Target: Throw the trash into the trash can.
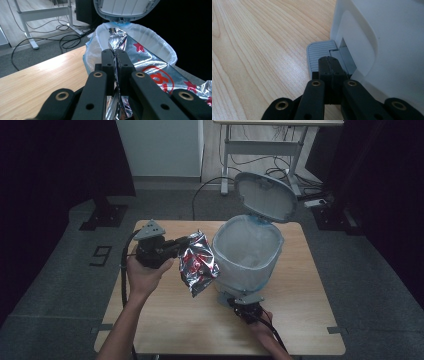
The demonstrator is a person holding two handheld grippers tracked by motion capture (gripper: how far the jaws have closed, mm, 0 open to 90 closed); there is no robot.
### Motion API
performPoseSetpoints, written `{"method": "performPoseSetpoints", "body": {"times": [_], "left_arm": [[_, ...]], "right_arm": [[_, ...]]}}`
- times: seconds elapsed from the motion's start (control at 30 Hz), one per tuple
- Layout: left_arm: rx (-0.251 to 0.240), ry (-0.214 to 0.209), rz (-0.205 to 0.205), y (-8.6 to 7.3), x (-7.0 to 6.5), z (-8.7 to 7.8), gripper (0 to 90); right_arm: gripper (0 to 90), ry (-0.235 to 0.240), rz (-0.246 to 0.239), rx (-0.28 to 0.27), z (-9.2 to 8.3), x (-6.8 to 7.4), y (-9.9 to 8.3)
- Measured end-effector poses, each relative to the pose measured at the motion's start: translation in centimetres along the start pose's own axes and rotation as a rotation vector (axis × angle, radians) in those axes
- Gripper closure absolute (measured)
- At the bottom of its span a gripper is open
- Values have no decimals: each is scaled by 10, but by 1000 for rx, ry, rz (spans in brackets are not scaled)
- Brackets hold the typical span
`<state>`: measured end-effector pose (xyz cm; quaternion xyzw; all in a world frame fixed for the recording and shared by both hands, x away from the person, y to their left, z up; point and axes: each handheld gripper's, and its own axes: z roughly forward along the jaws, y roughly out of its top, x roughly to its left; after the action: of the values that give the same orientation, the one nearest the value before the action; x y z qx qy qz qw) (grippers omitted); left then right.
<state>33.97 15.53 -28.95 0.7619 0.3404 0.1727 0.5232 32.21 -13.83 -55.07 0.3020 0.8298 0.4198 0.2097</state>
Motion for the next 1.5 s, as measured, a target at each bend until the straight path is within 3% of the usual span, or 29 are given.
{"method": "performPoseSetpoints", "body": {"times": [1.5], "left_arm": [[21, -33, 33, 48, -10, 43, 871]], "right_arm": [[900, 0, 9, -1, -1, -1, -1]]}}
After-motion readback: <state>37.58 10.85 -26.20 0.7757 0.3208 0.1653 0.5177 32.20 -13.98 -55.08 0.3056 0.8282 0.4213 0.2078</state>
